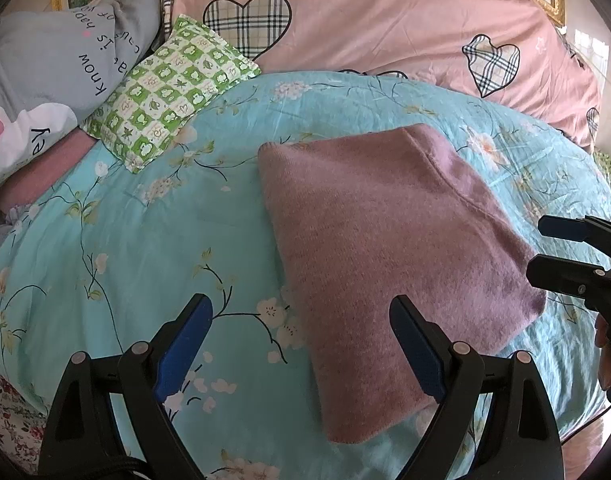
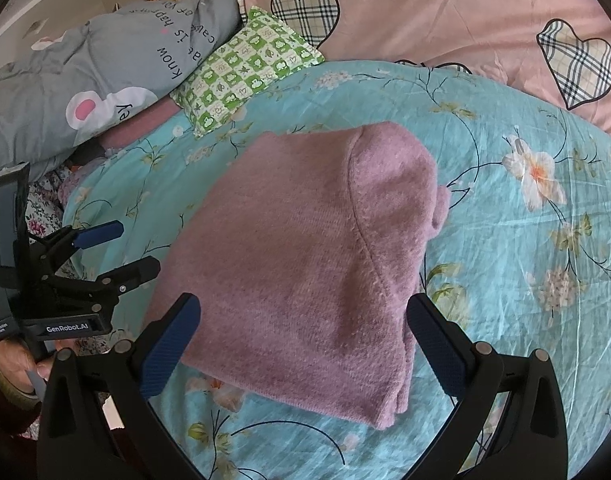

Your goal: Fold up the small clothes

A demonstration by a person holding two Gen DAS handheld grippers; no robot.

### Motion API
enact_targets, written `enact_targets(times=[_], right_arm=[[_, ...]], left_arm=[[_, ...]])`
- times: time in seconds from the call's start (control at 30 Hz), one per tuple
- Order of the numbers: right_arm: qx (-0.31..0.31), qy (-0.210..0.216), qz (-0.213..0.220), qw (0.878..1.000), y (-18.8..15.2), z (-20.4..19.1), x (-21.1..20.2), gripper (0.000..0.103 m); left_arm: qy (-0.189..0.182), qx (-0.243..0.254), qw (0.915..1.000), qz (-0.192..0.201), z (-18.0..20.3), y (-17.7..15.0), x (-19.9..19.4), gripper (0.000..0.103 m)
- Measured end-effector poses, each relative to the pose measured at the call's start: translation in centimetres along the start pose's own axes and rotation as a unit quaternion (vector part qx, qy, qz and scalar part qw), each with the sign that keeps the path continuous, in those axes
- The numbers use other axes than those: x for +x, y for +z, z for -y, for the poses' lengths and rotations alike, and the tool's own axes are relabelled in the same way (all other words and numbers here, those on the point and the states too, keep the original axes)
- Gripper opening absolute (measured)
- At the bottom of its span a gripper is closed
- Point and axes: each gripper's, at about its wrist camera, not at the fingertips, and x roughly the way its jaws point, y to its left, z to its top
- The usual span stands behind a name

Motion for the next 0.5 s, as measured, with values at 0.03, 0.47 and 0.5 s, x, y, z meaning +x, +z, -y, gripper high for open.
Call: enact_targets(times=[0.03, 0.47, 0.5], right_arm=[[0.002, 0.000, 0.000, 1.000, 0.02, 0.09, 0.02, 0.103], [0.003, 0.006, 0.004, 1.000, 0.21, 0.11, -0.02, 0.103], [0.006, 0.008, 0.004, 1.000, 0.22, 0.13, 0.04, 0.103]], left_arm=[[-0.001, -0.001, 1.0000, -0.001, -0.01, 0.02, 0.03, 0.091], [-0.002, 0.000, 1.0000, 0.003, -0.01, 0.25, -0.05, 0.091], [-0.001, 0.000, 1.0000, 0.004, 0.04, 0.22, -0.02, 0.091]])
